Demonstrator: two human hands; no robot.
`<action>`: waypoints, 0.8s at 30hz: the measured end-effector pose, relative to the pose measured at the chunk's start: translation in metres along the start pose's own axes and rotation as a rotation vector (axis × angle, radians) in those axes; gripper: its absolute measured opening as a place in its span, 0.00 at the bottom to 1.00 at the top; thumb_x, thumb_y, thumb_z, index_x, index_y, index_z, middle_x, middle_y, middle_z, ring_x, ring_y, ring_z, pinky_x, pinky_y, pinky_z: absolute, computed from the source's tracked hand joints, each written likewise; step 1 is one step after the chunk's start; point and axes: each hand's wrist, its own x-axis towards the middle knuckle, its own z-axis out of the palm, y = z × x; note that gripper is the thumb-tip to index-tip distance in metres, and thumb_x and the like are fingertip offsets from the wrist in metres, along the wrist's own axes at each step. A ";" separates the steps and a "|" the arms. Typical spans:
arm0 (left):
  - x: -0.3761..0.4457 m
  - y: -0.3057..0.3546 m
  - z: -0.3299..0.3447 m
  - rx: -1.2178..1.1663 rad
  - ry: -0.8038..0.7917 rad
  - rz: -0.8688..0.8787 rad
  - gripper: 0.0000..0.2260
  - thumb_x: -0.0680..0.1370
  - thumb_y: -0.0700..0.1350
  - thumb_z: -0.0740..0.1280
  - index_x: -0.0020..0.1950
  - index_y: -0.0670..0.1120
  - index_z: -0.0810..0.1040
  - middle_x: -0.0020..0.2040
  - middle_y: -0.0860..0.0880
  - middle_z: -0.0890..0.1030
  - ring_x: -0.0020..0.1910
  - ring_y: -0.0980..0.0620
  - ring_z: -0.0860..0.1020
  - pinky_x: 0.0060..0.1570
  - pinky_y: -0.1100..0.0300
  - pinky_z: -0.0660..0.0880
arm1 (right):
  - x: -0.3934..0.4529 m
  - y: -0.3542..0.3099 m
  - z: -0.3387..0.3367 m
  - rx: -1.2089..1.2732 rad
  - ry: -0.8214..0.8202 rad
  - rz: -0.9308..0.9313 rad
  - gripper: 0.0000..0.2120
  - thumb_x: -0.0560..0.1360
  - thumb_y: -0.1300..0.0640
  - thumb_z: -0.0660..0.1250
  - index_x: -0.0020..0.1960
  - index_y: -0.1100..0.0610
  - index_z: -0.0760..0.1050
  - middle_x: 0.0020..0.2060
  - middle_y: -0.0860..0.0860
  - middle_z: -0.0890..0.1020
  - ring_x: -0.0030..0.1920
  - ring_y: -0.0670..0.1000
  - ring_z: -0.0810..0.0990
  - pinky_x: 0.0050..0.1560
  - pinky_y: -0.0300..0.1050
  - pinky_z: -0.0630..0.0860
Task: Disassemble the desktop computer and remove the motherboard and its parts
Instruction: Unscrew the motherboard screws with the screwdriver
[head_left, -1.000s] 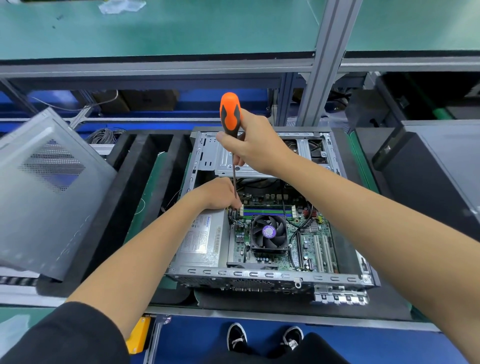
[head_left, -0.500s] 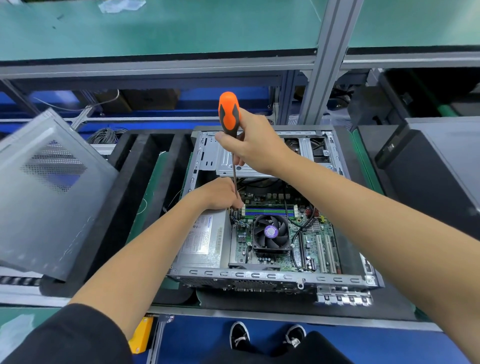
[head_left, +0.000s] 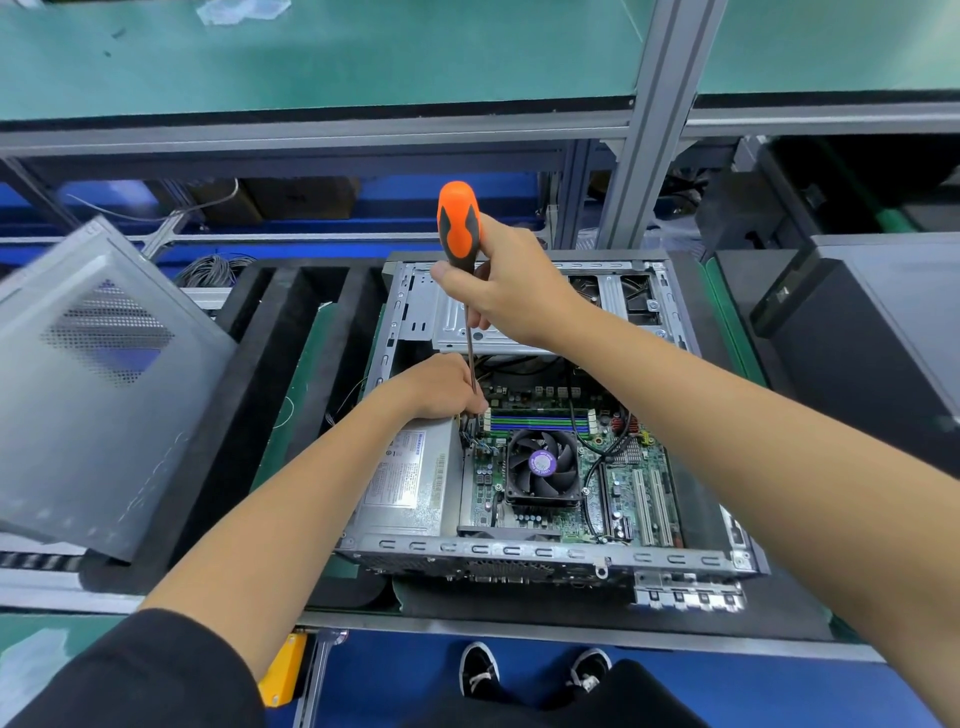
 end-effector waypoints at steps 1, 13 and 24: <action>0.000 0.000 0.000 0.000 0.001 0.000 0.05 0.74 0.43 0.71 0.38 0.46 0.84 0.42 0.54 0.83 0.38 0.58 0.80 0.50 0.55 0.78 | 0.000 0.000 0.000 -0.004 0.001 -0.001 0.11 0.78 0.55 0.66 0.42 0.48 0.65 0.36 0.62 0.77 0.29 0.57 0.80 0.32 0.49 0.79; -0.008 0.009 0.000 0.033 0.038 -0.036 0.06 0.71 0.39 0.71 0.44 0.37 0.82 0.43 0.45 0.83 0.39 0.50 0.82 0.51 0.47 0.79 | 0.005 -0.008 -0.007 -0.077 -0.054 -0.006 0.15 0.72 0.56 0.74 0.38 0.55 0.67 0.33 0.60 0.77 0.28 0.50 0.81 0.31 0.43 0.79; -0.011 0.014 0.002 0.040 0.073 -0.041 0.07 0.72 0.41 0.73 0.40 0.37 0.82 0.34 0.46 0.84 0.35 0.51 0.83 0.47 0.53 0.80 | 0.012 -0.015 -0.023 -0.102 -0.298 0.046 0.08 0.75 0.59 0.71 0.45 0.61 0.73 0.34 0.51 0.82 0.34 0.52 0.84 0.37 0.42 0.80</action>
